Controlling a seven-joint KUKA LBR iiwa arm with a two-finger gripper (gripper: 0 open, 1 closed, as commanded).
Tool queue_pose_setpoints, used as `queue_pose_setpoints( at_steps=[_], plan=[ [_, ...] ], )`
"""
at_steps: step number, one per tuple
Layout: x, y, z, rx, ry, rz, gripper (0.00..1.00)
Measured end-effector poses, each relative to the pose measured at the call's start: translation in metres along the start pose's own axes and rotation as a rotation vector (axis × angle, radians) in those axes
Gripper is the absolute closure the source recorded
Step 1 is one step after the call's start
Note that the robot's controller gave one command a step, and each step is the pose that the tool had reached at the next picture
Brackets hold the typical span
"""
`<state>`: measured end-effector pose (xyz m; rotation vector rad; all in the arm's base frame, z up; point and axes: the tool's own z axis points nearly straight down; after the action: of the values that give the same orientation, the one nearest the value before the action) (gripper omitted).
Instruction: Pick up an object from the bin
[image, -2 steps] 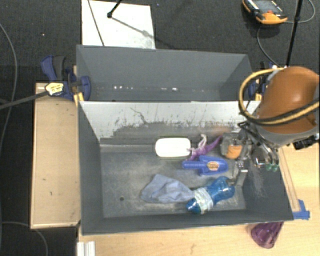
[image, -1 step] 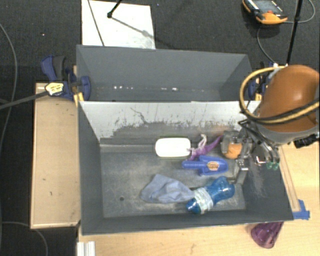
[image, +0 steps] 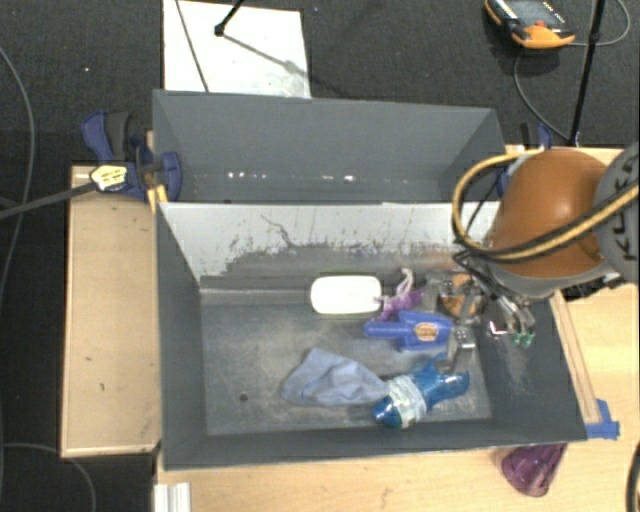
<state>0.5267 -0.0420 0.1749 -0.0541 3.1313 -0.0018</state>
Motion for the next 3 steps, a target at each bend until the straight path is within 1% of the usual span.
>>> queue_pose_setpoints(
  at_steps=[1,2,3],
  plan=[
    [-0.006,0.032,0.054,-0.001,0.003,-0.088,0.00],
    [-0.035,0.017,0.075,-0.005,0.000,-0.067,0.00],
    [-0.049,-0.028,0.105,-0.001,0.000,-0.122,1.00]
  ],
)
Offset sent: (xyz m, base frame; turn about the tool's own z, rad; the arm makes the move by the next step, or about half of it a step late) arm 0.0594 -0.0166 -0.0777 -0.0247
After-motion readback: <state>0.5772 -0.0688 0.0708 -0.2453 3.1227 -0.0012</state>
